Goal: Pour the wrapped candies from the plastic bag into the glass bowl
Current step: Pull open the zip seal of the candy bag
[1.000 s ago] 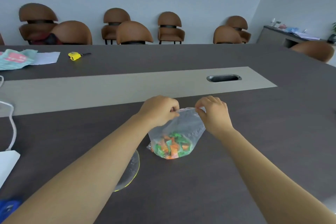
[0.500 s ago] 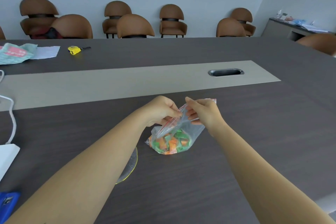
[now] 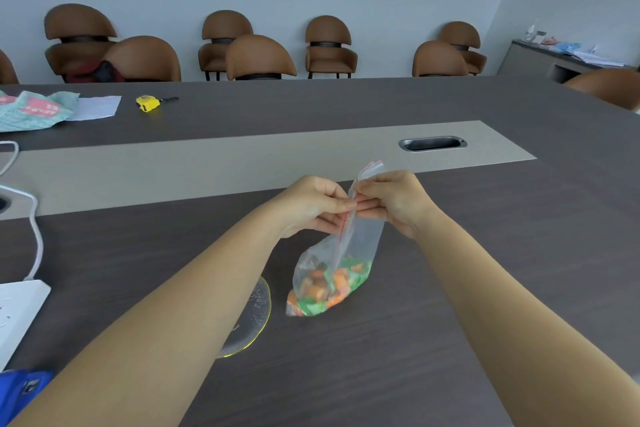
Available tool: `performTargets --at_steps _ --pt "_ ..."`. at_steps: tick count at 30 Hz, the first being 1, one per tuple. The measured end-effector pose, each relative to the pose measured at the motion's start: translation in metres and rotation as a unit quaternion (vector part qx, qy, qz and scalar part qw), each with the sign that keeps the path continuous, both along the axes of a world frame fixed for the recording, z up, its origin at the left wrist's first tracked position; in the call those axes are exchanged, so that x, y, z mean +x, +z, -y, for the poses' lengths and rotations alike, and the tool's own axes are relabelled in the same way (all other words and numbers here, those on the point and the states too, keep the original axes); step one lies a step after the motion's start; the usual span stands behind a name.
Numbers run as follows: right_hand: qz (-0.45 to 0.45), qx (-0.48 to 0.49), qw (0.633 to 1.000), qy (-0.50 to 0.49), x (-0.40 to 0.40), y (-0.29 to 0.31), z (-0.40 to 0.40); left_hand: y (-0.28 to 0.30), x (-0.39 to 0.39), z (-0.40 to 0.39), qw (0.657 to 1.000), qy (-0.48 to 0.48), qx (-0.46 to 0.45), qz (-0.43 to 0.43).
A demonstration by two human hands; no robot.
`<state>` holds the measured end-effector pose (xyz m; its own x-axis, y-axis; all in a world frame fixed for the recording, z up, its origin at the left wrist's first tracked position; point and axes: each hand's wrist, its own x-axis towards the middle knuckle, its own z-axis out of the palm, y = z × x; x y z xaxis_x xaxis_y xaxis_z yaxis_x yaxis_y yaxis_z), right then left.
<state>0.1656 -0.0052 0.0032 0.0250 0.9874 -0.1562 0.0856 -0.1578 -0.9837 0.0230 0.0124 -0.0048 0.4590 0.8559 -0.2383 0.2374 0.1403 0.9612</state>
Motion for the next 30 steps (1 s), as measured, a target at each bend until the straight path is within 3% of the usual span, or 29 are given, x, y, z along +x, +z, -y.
performTargets --at_steps 8,19,30 --pt "-0.010 -0.038 0.998 0.040 0.001 -0.013 0.011 -0.008 -0.006 0.005 0.999 -0.024 -0.030 -0.028" --pt "-0.050 -0.040 0.996 0.063 0.002 -0.022 0.031 -0.023 -0.005 0.010 0.999 -0.001 -0.051 0.009" --pt "0.098 0.002 0.994 0.057 0.002 -0.027 0.039 -0.024 0.001 0.017 0.996 0.020 -0.087 0.011"
